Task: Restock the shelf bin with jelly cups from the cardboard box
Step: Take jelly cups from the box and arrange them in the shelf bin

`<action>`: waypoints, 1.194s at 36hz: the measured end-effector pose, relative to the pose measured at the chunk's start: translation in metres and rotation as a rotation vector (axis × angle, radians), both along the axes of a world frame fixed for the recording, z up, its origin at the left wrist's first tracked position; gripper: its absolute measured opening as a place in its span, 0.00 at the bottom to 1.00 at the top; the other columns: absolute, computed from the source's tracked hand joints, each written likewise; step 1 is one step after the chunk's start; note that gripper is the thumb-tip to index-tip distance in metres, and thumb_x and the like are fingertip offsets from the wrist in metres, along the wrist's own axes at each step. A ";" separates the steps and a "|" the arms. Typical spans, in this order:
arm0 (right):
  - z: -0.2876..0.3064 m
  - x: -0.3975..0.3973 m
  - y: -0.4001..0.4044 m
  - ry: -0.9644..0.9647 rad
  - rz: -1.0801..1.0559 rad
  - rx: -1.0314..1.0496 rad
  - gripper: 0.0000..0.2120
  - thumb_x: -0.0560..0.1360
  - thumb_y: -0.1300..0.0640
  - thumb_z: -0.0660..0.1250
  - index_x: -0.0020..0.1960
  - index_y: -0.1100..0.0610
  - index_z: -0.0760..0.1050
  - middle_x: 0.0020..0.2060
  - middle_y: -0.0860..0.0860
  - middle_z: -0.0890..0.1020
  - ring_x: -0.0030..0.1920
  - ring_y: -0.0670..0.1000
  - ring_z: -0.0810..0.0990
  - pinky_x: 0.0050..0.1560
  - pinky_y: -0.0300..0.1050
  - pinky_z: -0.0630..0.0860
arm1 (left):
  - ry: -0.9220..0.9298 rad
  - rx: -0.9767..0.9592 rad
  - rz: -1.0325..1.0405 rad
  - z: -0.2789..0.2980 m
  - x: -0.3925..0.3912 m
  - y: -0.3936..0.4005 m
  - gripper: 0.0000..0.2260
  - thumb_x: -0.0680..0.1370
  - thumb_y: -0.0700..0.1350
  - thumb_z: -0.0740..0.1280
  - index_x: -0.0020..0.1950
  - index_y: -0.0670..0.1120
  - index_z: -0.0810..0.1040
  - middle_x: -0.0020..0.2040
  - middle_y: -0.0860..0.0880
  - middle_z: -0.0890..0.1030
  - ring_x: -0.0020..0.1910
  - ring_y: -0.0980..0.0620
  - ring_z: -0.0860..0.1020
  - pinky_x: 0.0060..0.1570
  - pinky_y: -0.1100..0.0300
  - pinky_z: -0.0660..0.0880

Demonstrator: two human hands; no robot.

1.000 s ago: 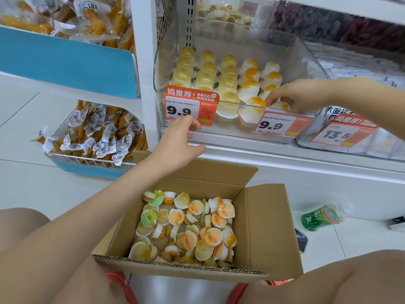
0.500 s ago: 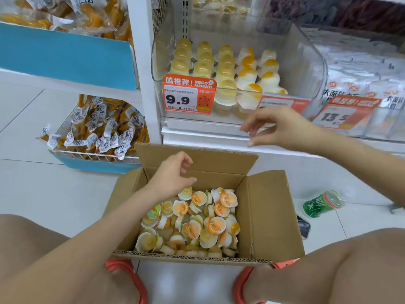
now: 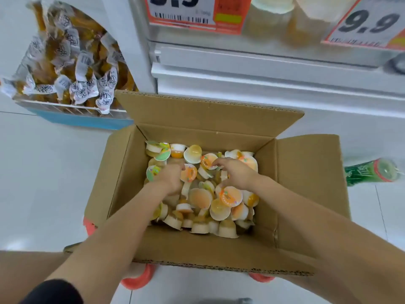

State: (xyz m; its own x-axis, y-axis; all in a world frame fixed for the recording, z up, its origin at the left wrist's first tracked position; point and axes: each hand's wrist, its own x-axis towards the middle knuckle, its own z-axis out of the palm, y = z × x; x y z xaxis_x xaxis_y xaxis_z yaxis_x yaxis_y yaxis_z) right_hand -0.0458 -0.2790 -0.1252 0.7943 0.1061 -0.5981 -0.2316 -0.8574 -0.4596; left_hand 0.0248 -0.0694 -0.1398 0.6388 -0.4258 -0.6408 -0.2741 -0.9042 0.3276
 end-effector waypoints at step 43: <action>0.067 0.009 0.014 -0.251 -0.307 0.114 0.24 0.67 0.52 0.76 0.60 0.56 0.74 0.50 0.50 0.76 0.53 0.50 0.74 0.47 0.40 0.69 | 1.116 -0.815 1.099 0.109 0.032 -0.023 0.19 0.76 0.50 0.65 0.63 0.42 0.71 0.55 0.38 0.81 0.49 0.44 0.82 0.51 0.43 0.78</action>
